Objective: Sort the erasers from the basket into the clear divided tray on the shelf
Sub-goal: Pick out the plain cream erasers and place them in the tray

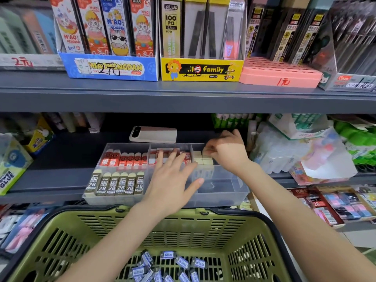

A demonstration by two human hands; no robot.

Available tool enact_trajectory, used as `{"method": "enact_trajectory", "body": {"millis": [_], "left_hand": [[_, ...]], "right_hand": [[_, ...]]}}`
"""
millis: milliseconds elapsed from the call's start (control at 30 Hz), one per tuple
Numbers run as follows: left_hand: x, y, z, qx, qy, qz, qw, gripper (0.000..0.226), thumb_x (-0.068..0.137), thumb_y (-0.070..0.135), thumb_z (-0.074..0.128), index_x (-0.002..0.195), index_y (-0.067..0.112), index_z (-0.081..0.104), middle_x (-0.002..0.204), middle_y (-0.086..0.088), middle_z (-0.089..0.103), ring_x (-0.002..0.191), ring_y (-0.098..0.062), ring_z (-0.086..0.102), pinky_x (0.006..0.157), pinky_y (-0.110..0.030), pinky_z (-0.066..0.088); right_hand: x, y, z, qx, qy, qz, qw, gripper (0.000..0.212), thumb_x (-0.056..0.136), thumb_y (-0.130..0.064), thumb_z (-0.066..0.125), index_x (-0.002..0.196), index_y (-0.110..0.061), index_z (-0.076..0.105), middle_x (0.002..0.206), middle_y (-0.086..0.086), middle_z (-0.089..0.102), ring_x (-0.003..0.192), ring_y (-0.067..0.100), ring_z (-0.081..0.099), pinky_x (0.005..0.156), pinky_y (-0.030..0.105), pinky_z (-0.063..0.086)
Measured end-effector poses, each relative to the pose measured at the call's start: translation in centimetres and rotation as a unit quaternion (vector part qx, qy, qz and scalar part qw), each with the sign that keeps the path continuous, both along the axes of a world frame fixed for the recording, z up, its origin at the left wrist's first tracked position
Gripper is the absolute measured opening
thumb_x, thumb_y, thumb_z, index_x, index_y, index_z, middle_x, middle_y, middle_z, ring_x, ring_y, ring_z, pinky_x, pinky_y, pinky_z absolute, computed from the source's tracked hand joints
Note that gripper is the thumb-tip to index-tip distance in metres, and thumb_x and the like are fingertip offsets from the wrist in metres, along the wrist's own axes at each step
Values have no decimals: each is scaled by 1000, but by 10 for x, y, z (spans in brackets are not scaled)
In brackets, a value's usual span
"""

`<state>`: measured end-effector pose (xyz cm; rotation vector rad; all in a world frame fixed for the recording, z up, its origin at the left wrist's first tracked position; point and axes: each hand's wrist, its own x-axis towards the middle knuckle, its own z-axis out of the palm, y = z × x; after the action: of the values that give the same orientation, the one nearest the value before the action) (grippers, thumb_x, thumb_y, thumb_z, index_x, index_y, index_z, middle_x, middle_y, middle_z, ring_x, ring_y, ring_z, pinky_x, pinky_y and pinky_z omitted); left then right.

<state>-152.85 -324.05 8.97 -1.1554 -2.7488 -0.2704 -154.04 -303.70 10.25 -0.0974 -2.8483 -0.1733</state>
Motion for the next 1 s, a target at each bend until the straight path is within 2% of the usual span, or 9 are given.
{"method": "enact_trajectory", "body": {"millis": [233, 367, 500, 567, 633, 700, 800, 900, 1000], "left_hand": [[0, 1, 3, -6, -16, 0, 1000, 57, 95, 59, 21, 144, 33, 34, 155, -5, 27, 145, -23, 15, 118, -46, -5], [11, -11, 12, 41, -18, -15, 999, 52, 97, 52, 30, 141, 25, 43, 152, -6, 33, 145, -24, 18, 118, -42, -5], [36, -53, 14, 133, 20, -32, 990, 38, 95, 36, 43, 115, 12, 65, 125, -12, 61, 122, -29, 51, 115, -45, 22], [52, -81, 7, 175, 47, -26, 983, 31, 93, 29, 47, 102, 8, 69, 107, -10, 67, 104, -28, 60, 104, -43, 36], [68, -108, -3, 183, 36, -17, 982, 29, 92, 27, 49, 94, 6, 70, 97, -7, 69, 93, -27, 62, 89, -39, 43], [85, -132, -14, 159, -9, -9, 987, 33, 91, 29, 48, 91, 7, 72, 93, -6, 69, 89, -27, 63, 83, -38, 46], [108, -161, -29, 123, -79, -4, 989, 37, 90, 32, 45, 91, 8, 73, 91, -5, 69, 86, -27, 63, 81, -35, 46], [128, -181, -40, 106, -124, -8, 987, 40, 89, 35, 44, 95, 8, 73, 94, -4, 70, 88, -26, 64, 83, -37, 49], [138, -186, -43, 118, -147, 2, 982, 37, 90, 35, 48, 99, 8, 72, 98, -4, 70, 92, -26, 63, 86, -38, 48]], "right_hand": [[5, 0, -4, -73, -57, -17, 996, 31, 95, -34, 42, 119, -31, 61, 111, -1, 67, 111, 22, 49, 93, 32, 19], [37, -17, 17, -41, 38, -1, 998, 29, 92, -31, 50, 115, -24, 65, 100, 6, 71, 102, 29, 55, 87, 37, 27], [94, -58, 25, -125, 164, 105, 973, 20, 87, -25, 56, 98, -15, 70, 78, -1, 69, 77, 27, 59, 72, 36, 34], [126, -81, 16, -188, 153, 152, 958, 17, 87, -24, 57, 92, -14, 70, 76, -3, 68, 73, 22, 59, 72, 34, 38], [154, -100, -2, -230, 49, 190, 953, 15, 87, -24, 60, 90, -13, 70, 80, -2, 69, 75, 19, 61, 73, 32, 46], [171, -113, -25, -232, -169, 175, 942, 16, 89, -27, 60, 96, -16, 69, 89, -2, 70, 83, 16, 62, 77, 30, 49], [189, -118, -72, -182, -460, 31, 868, 17, 90, -25, 57, 96, -12, 65, 90, 4, 67, 93, 22, 65, 78, 32, 53], [210, -117, -112, -170, -586, -127, 782, 36, 89, -21, 63, 114, 2, 55, 72, 9, 65, 62, 19, 66, 56, 24, 54], [226, -118, -134, -141, -605, -168, 765, 57, 85, -30, 68, 124, 6, 47, 61, 5, 56, 48, 12, 57, 51, 22, 51]]}}
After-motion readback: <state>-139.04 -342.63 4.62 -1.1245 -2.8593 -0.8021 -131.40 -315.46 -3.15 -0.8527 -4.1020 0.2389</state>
